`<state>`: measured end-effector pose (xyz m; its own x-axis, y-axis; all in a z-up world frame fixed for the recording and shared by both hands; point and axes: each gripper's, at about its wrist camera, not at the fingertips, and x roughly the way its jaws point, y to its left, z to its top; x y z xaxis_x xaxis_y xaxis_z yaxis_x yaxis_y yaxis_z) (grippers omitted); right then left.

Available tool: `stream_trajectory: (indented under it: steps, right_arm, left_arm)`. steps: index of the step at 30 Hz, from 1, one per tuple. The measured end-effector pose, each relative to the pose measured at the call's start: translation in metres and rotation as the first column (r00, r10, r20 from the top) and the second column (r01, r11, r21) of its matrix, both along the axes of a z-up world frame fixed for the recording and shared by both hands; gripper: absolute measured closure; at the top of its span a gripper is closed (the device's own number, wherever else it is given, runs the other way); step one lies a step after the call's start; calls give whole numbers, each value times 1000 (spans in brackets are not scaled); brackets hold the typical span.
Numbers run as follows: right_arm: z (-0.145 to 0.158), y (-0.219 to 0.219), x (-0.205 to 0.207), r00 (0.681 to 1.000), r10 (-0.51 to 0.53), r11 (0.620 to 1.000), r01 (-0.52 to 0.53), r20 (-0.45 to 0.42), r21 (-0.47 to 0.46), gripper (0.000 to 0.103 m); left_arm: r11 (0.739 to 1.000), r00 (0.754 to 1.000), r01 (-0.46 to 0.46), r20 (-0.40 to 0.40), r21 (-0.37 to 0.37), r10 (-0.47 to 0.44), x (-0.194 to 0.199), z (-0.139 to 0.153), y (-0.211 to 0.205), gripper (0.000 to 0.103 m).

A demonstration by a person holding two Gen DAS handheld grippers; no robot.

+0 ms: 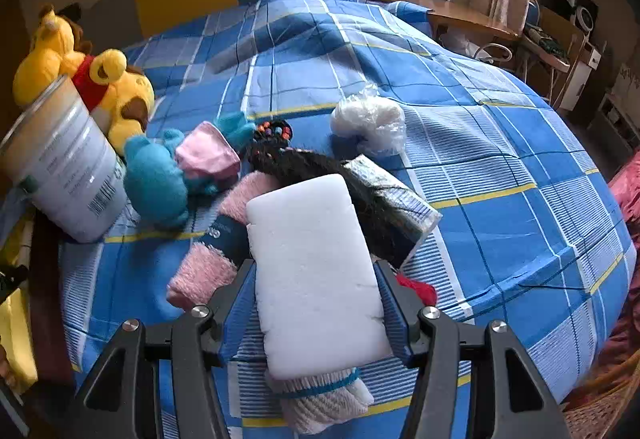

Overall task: Organize soft objects
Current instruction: 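Open the left gripper to drop the beige roll in the tray while the right gripper lifts the sponge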

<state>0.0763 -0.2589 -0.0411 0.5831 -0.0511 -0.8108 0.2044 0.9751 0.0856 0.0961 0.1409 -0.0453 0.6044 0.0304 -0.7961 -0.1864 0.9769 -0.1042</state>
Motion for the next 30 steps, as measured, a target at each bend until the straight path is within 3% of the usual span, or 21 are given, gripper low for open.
stream_trajectory:
  steps: [3,8,12,21,30]
  right_arm:
    - [3,-2,-1,1000,-5,1000,4,19,21,45]
    - [4,-3,-1,999,-14,999,13,29,35,45]
    - [5,-5,-2,999,-28,999,27,36,34,45]
    - [14,-13,-9,993,-68,995,61,95,76,45]
    - [32,-7,21,996,-50,991,41,71,126,45]
  left_arm:
    - [1000,999,12,40,29,-13,-15,11,-2,43]
    - [996,994,31,99,80,-39,-37,28,-5,35]
    - [997,989,31,141,76,-42,-52,41,-4,29]
    - [993,979,56,188,105,-75,-76,58,-7,27]
    - [991,976,70,195,116,-92,-86,61,1,27]
